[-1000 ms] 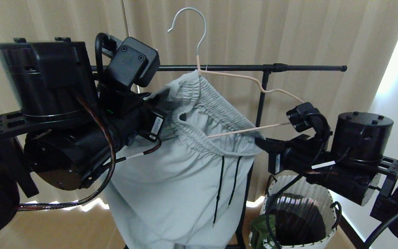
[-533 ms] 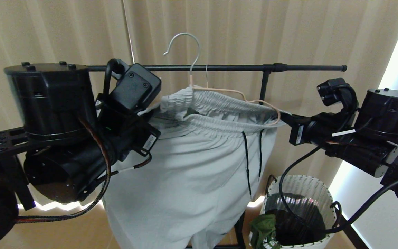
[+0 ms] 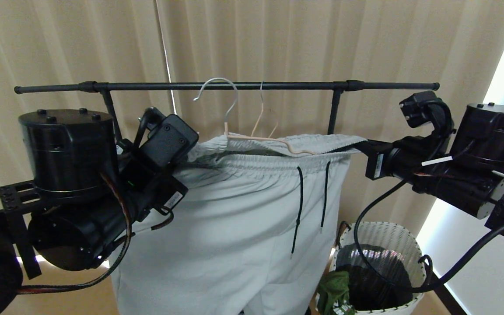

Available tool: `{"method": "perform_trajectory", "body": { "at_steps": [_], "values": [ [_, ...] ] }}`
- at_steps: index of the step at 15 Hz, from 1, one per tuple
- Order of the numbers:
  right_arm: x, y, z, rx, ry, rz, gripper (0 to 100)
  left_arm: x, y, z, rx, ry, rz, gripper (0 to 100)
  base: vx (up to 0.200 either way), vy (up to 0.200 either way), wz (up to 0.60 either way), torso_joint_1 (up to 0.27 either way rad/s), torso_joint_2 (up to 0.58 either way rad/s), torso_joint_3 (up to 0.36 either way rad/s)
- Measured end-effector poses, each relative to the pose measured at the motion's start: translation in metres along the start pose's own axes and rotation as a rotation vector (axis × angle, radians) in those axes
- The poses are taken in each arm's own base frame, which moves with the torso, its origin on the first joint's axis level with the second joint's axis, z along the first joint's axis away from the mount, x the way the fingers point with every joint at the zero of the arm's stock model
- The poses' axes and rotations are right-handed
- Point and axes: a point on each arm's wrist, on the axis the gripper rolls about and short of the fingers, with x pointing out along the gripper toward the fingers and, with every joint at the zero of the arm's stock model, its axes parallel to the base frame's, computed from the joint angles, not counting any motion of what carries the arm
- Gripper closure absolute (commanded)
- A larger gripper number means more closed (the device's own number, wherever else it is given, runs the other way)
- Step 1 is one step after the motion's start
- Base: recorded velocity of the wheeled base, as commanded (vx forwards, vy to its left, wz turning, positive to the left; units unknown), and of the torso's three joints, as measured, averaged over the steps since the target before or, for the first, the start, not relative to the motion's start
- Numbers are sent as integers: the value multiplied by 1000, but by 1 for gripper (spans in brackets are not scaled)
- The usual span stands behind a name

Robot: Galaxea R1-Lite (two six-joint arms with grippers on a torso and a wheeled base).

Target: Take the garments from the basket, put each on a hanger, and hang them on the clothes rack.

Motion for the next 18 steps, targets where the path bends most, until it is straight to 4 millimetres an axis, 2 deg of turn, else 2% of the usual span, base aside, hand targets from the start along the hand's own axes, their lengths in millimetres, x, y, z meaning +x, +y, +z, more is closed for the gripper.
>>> {"method": "perform_trajectory", "body": {
  "at_steps": [4,8,11,13,16,18],
  "values": [
    [-10,18,21,-33,8,61,100,3,-6,-12,89,43,-13,100,0,0,0,0,0,0],
    [-16,21,37,-34,-27,72,100,3,-8,-17,101,57,-17,100,0,0,0,0,0,0],
    [-24,24,21,-87,24,88,100,11,2,-7,33,14,79,100,0,0,0,0,0,0],
    [-31,36,10,-123,56,135,100,19,5,-2,-11,20,163,100,0,0,0,0,0,0],
    [-36,49,6,-135,63,190,100,26,2,-1,-13,33,170,100,0,0,0,0,0,0],
    [-43,71,2,-151,72,275,100,28,1,0,-16,32,171,100,0,0,0,0,0,0]
  ]
}}
